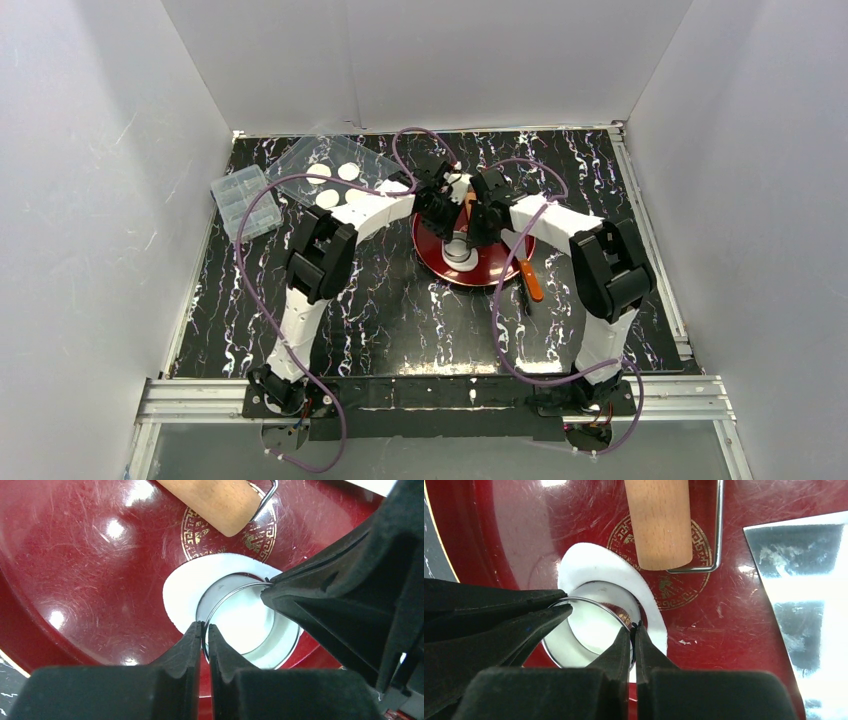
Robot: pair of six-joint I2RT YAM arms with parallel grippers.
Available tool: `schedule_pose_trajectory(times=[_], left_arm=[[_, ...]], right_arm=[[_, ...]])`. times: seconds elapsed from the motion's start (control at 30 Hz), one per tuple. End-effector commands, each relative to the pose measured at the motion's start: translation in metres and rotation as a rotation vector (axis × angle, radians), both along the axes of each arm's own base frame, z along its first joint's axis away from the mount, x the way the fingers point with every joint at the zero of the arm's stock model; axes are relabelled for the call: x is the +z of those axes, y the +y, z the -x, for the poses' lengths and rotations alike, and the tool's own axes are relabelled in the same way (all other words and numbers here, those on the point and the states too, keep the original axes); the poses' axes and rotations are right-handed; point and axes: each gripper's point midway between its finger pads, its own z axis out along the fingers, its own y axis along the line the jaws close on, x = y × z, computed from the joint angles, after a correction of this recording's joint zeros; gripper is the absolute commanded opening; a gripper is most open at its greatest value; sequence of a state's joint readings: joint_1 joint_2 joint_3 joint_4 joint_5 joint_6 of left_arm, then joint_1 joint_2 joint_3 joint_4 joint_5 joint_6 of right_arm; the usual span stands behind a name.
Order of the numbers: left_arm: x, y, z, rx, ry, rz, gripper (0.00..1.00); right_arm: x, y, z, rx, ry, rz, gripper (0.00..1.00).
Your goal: Roll out the dumpling wrappers from the dough
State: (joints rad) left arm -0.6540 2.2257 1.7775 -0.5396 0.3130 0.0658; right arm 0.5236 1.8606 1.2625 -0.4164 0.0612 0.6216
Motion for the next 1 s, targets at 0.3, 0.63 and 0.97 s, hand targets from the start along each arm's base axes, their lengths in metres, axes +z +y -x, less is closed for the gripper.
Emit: schedule_pose_trajectory(times=[0.3,0.63,0.97], left_arm=[[-0.038,0.002,0.007,-0.07,0.155,-0.159,0.0],[-0.039,0.051,0.078,-0.017,0.284,-0.223,0.0],[-0.037,0.015,0.036,-0.039,0.221,-0.144,0.0]], right_arm=[[-0.005,-0.029,0.06,-0.121,-0.033,-0.005,0.01],[-0.001,-0.033,-0.03,-0.13,-0.125,0.071,0.01],[-0.013,-0.03,0.04,-0.102,-0.054,0.028,0.01]])
